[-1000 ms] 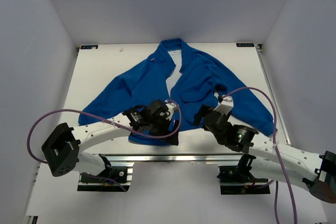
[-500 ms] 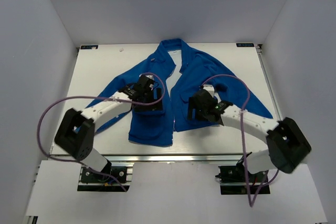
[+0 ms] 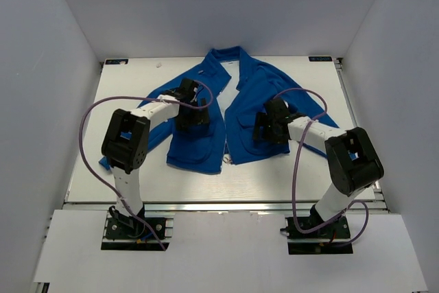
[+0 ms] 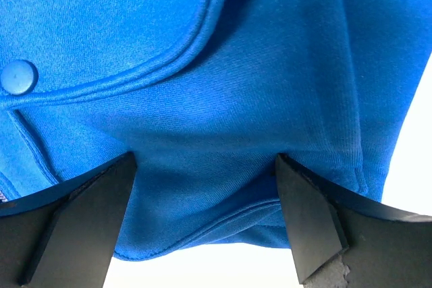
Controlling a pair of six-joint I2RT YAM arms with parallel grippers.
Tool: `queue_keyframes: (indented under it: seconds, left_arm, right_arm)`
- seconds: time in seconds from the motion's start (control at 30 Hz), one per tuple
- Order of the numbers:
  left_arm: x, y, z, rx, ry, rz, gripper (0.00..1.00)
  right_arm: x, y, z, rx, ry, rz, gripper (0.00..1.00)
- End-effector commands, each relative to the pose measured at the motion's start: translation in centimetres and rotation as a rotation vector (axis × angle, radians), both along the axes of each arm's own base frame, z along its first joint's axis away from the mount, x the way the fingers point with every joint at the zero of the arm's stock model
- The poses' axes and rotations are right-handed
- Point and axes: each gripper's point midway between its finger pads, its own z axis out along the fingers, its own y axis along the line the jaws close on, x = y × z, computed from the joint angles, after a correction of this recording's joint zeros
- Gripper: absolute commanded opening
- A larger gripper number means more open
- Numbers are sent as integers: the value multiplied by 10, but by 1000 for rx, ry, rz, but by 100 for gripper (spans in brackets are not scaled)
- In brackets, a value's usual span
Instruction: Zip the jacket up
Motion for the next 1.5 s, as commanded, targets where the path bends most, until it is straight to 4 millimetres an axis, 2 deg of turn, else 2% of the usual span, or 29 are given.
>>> queue_keyframes:
  seconds: [0.0,0.07,0.1,0.13,0.2,0.23,0.27,0.33,0.37,0.4,0.43,0.47,0.5,0.53,0.57,0.6,0.63,0.67,0.7,0.73,0.77,0.8,0.83,0.87,0.9,0.97,1.0,1.2,1.47]
  left_arm:
    - [32,8,-28,37,-13,-6,98]
    - [47,5,-26,42,-36,-11,98]
    - [62,1,-13,40,-69,-7,98]
    - [68,1,-11,47,-77,-6,98]
    - [76,-6,4,23,-99,-17,98]
    - [76,-7,9,13,-107,-26,98]
    - [76,-17,29,-50,-144,-53,98]
    - [63,-16,35,-79,-157,-58,98]
    - [63,-17,64,-111,-228,-59,98]
    - [57,-15,72,-123,-242,-54,98]
    - [46,-11,70,-120,-232,-51,98]
    - [40,-9,95,-139,-274,-50,98]
    - [33,-7,104,-150,-285,-45,98]
    - [19,-2,101,-150,-268,-39,98]
    - [12,0,107,-162,-282,-35,98]
    - [1,3,133,-197,-340,-36,98]
    - [-8,6,139,-207,-358,-33,98]
    - [-24,13,128,-200,-337,-25,98]
    - [-33,19,146,-217,-388,0,98]
    - [-42,24,146,-218,-392,17,98]
    - [-57,31,130,-208,-361,34,98]
    - [-66,34,138,-231,-388,50,98]
    - [-72,36,135,-240,-386,54,98]
    - [-82,39,122,-236,-362,55,98]
    - [-86,39,121,-242,-361,55,98]
    - [-93,41,122,-248,-360,50,98]
    - [-95,41,120,-248,-356,47,98]
    - [-95,42,123,-236,-367,34,98]
    - [-97,39,118,-250,-354,17,98]
  right_arm:
    - [27,-17,-2,-51,-45,-26,89]
    - [37,-18,4,-63,-78,-5,89]
    - [41,-19,9,-76,-99,17,89]
    - [46,-17,19,-75,-128,36,89]
    - [47,-14,30,-77,-149,78,89]
    - [46,-13,41,-76,-174,116,89]
    - [43,-7,48,-46,-182,148,89]
    - [32,0,64,-29,-226,213,89]
    - [26,5,68,-24,-240,242,89]
    - [16,18,71,-21,-252,296,89]
    - [8,24,77,-26,-270,327,89]
    - [-4,29,75,-36,-256,362,89]
    - [-20,47,78,-29,-269,434,89]
    - [-28,55,77,-23,-268,465,89]
    - [-39,64,72,-8,-253,501,89]
    - [-51,74,70,9,-239,539,89]
    - [-58,79,65,26,-218,550,89]
    - [-66,85,60,37,-197,566,89]
    - [-69,87,54,33,-177,567,89]
    - [-70,89,51,30,-162,561,89]
    - [-74,93,48,32,-145,569,88]
    - [-79,103,45,33,-129,588,87]
    - [-80,106,41,25,-123,591,87]
    - [-84,112,38,17,-119,604,87]
    - [-82,115,31,6,-101,586,87]
    - [-74,108,24,-44,-92,521,86]
    - [-72,106,19,-63,-75,483,85]
    - [-61,104,16,-96,-84,412,81]
    - [-52,108,26,-84,-127,383,78]
